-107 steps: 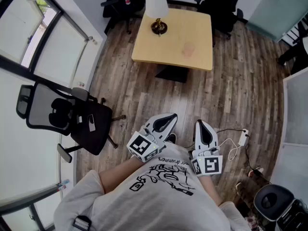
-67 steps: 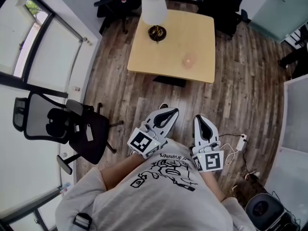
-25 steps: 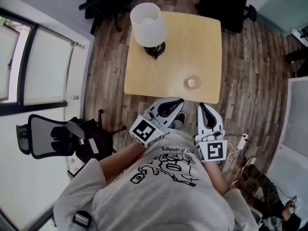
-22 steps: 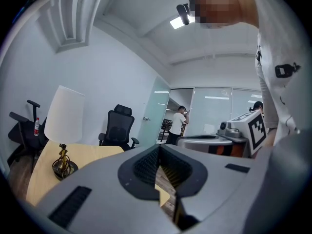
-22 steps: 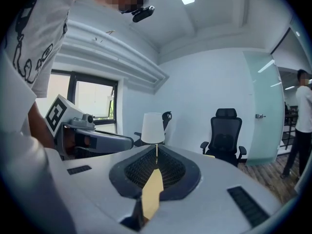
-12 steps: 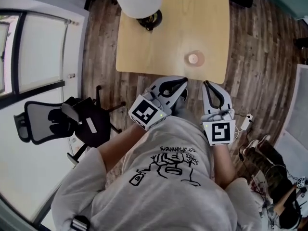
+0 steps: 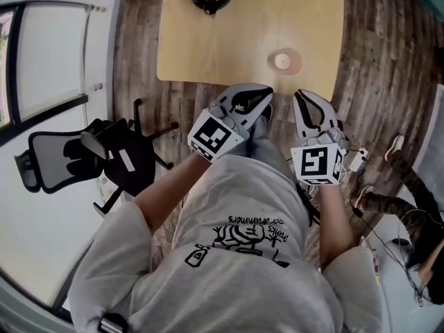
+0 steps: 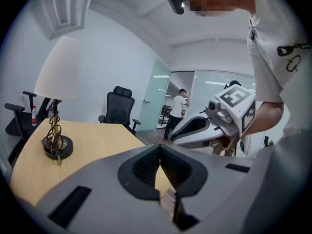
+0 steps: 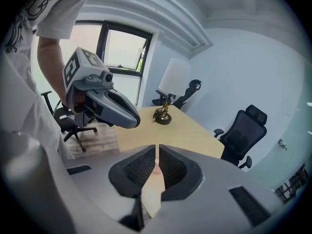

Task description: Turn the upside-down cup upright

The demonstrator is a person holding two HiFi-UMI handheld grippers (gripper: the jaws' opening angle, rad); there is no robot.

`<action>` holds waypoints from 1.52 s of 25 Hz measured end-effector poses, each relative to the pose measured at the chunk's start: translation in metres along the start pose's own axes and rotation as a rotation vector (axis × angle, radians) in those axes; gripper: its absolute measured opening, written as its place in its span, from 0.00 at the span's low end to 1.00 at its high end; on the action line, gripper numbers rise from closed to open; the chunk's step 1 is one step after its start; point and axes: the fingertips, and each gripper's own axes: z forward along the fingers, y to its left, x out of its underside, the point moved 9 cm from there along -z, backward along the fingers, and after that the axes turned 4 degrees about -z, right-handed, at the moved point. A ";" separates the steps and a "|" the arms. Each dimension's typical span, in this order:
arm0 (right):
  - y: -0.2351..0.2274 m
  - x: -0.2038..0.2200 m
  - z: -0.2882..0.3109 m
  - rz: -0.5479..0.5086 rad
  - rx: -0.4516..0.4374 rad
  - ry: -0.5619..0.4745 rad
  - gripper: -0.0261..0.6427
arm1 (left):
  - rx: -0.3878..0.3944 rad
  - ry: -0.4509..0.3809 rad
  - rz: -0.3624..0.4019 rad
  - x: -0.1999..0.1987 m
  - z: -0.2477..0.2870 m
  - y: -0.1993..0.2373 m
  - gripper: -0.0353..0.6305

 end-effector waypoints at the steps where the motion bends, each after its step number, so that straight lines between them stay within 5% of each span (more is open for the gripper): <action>1: 0.000 0.002 0.006 -0.012 -0.013 0.004 0.08 | 0.001 0.008 0.005 0.004 0.002 0.003 0.06; 17: 0.005 0.031 0.086 -0.238 -0.187 0.246 0.16 | 0.024 0.072 0.020 0.052 0.038 0.049 0.07; 28: 0.004 0.030 0.118 -0.439 -0.271 0.409 0.17 | 0.041 0.087 -0.034 0.073 0.056 0.066 0.06; 38: 0.010 0.038 0.124 -0.439 -0.327 0.455 0.10 | 0.015 0.073 -0.066 0.075 0.048 0.068 0.07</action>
